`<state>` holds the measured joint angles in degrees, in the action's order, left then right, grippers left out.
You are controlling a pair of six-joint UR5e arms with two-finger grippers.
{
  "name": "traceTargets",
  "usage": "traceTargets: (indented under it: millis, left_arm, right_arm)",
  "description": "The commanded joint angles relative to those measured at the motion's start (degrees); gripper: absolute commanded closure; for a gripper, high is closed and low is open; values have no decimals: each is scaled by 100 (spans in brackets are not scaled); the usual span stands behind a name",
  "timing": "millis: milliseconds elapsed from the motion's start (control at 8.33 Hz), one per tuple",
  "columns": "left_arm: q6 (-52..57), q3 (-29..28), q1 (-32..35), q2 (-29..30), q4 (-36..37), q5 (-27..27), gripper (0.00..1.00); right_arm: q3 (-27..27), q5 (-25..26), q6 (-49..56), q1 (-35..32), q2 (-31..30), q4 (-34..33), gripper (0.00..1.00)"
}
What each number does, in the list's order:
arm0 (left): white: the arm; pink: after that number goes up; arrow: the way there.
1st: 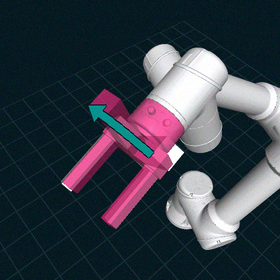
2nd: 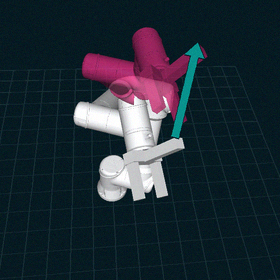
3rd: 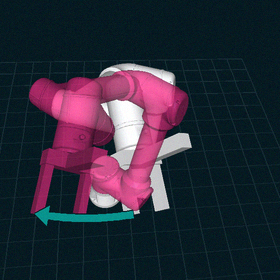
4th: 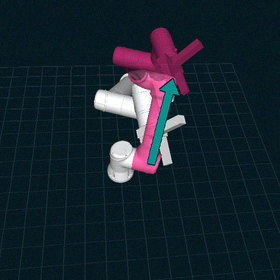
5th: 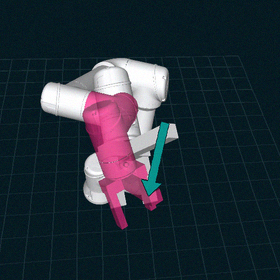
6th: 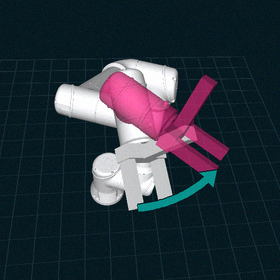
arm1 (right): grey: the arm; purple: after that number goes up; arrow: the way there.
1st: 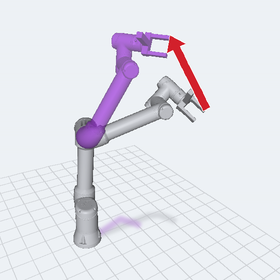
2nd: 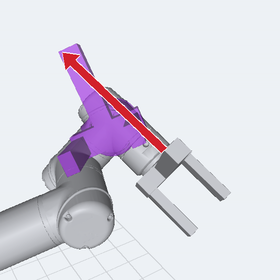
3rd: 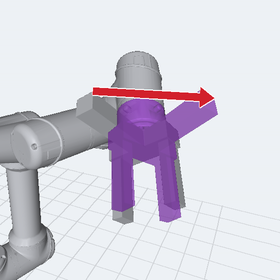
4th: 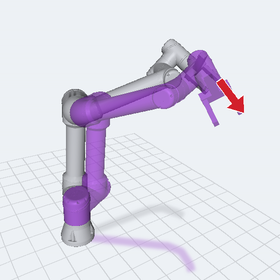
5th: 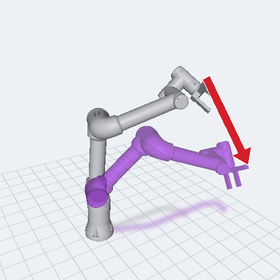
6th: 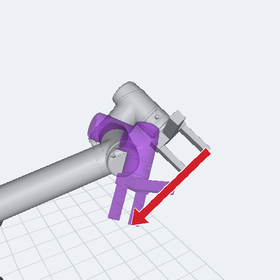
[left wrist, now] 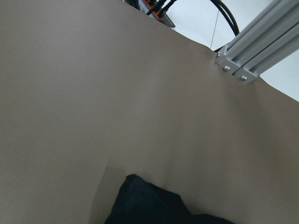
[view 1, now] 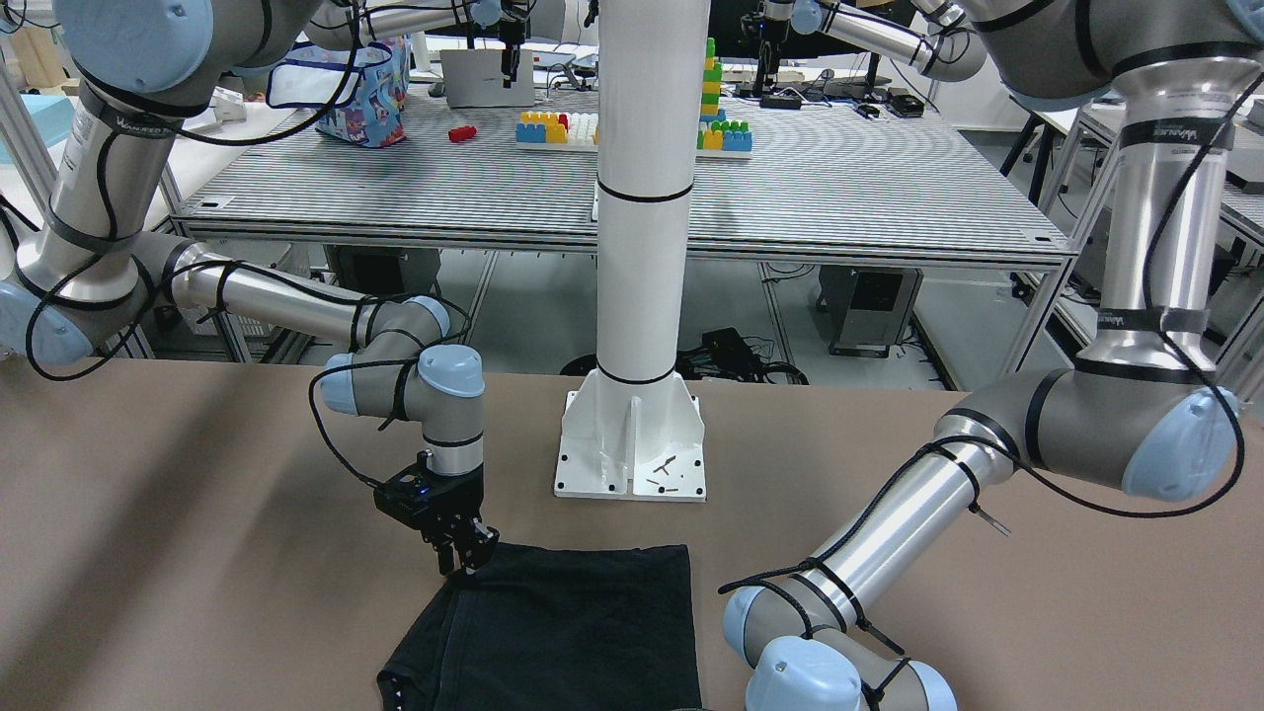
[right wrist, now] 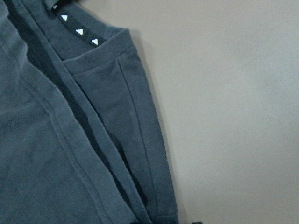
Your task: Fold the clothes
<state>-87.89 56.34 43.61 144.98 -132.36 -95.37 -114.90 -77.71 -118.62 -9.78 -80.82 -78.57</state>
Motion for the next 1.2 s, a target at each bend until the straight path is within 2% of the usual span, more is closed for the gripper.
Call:
traceTargets:
  millis: [0,120,240,360,600,720,1080]
  left_arm:
    - [0,8,-10,4,0,1,0]
    - [0,8,-11,4,0,1,0]
    - [0,8,-11,13,0,1,0]
    - [0,8,-11,13,0,1,0]
    - [0,8,-11,22,0,1,0]
    - [-9,8,-11,39,0,1,0]
    - [-140,69,-28,48,-9,-8,0]
  right_arm:
    - [2,10,-30,38,-13,0,61]
    - [2,10,-160,55,4,0,70]
    - [2,10,-197,64,22,0,89]
    - [-15,1,-197,64,40,0,100]
    - [-129,1,-197,55,49,0,100]
    - [-365,-7,-197,47,40,-18,100]
    - [-463,-25,-180,3,40,-18,100]
